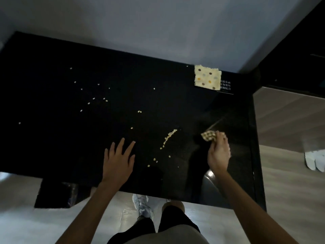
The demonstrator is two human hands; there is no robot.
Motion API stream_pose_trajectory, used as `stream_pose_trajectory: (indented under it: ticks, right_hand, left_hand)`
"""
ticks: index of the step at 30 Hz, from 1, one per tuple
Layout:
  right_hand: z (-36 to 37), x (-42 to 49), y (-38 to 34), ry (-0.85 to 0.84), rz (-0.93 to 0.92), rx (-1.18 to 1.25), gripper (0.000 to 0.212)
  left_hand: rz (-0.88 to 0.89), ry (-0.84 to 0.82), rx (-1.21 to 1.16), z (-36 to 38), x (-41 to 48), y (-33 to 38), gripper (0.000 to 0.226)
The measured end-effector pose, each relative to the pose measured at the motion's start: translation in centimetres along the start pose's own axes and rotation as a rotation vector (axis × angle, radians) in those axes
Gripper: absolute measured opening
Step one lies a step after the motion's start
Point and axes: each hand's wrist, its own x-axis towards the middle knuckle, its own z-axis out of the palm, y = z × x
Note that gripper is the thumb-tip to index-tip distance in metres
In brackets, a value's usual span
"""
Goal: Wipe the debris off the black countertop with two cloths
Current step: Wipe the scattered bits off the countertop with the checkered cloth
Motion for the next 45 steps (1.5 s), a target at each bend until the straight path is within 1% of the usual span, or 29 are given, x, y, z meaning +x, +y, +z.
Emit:
stream_pose_trajectory:
  ticks: [1,2,4,7,9,11,13,16,18,20,23,24,25,26,27,28,29,30,32,35,37,39,41,42,45]
  right_hand:
    - [1.0,0.7,0.2,-0.093,0.039,-0.078,0.051]
    - [2.1,1.3,0.3,-0.151,0.065,-0.138,0.055]
    - [3.3,3.2,0.2,-0.173,0.102,-0.186,0.061]
    - [4.2,8.2,-1.2,-0.188,0.118,-0.201,0.062]
    - [4.8,12.1,-2.4,-0.205,0.062,-0.233,0.062]
    - [5.3,15.2,-3.7,-0.262,-0.012,-0.253,0.06]
    - [6.3,16.5,-4.5,-0.303,-0.139,-0.287,0.058]
    - [7.4,14.9,-5.5,-0.328,-0.364,-0.256,0.058]
    - [8.0,11.5,-5.6,-0.37,-0.464,-0.218,0.061]
    - [8.4,6.8,-5.4,-0.404,-0.514,-0.181,0.06]
    - [8.7,0.1,-5.3,-0.479,-0.569,-0.101,0.052]
    - [8.5,-1.1,-5.4,-0.521,-0.545,-0.028,0.049]
    - [8.1,-1.3,-5.7,-0.571,-0.463,0.1,0.046]
    - [7.2,-1.0,-6.1,-0.595,-0.34,0.258,0.042]
    - [6.1,-0.4,-6.3,-0.589,-0.214,0.408,0.036]
    - [4.7,0.2,-6.3,-0.545,-0.12,0.502,0.031]
    - [3.0,0.6,-6.1,-0.488,-0.076,0.541,0.028]
    - [1.3,0.8,-5.4,-0.445,-0.07,0.547,0.028]
    - [-2.3,0.1,-3.8,-0.424,-0.091,0.539,0.034]
    - [-6.4,-2.6,-0.1,-0.473,-0.204,0.432,0.042]
    - [-7.1,-5.3,3.3,-0.483,-0.271,0.239,0.046]
    - [-6.4,-8.5,6.7,-0.532,-0.329,-0.013,0.056]
    - [-5.2,-11.3,9.0,-0.615,-0.29,-0.12,0.073]
    - [-4.6,-12.1,9.3,-0.608,-0.244,-0.106,0.078]
    - [-2.7,-12.0,8.1,-0.435,-0.088,-0.009,0.082]
  left_hand:
    - [-0.028,-0.009,-0.001,0.2,0.0,0.1,0.053]
    - [-0.053,-0.016,0.001,0.4,0.1,0.3,0.054]
    - [-0.091,-0.011,0.005,0.7,0.5,0.6,0.054]
    - [-0.128,0.049,0.003,1.1,0.9,1.0,0.051]
    - [-0.163,0.074,-0.006,1.3,1.2,1.3,0.056]
    - [-0.197,0.085,-0.02,1.3,1.3,1.4,0.06]
    - [-0.221,0.105,-0.032,1.4,1.4,1.7,0.06]
    - [-0.245,0.118,-0.048,1.6,1.2,2.0,0.059]
    - [-0.259,0.118,-0.056,1.7,1.2,2.2,0.059]
    - [-0.272,0.121,-0.068,1.7,1.1,2.3,0.056]
    - [-0.289,0.097,-0.093,1.3,1.1,2.5,0.051]
    - [-0.288,0.087,-0.098,1.2,1.1,2.5,0.052]
    - [-0.279,0.085,-0.106,1.1,1.0,2.5,0.053]
    - [-0.265,0.088,-0.118,1.0,0.7,2.5,0.053]
    - [-0.245,0.097,-0.126,1.0,0.3,2.5,0.053]
    - [-0.219,0.109,-0.133,1.1,-0.3,2.5,0.052]
    - [-0.189,0.128,-0.143,1.2,-1.0,2.6,0.052]
    - [-0.159,0.151,-0.156,1.4,-1.8,2.7,0.052]
    - [-0.109,0.186,-0.17,2.0,-3.5,2.7,0.052]
    - [-0.093,0.195,-0.179,3.1,-6.0,2.1,0.052]
    - [-0.106,0.175,-0.185,3.8,-7.3,1.6,0.053]
    - [-0.12,0.149,-0.184,4.3,-8.2,0.9,0.054]
    - [-0.123,0.133,-0.183,4.6,-8.7,0.2,0.055]
    - [-0.123,0.132,-0.184,4.6,-8.8,0.0,0.055]
    - [-0.143,0.149,-0.198,4.9,-9.1,-0.8,0.059]
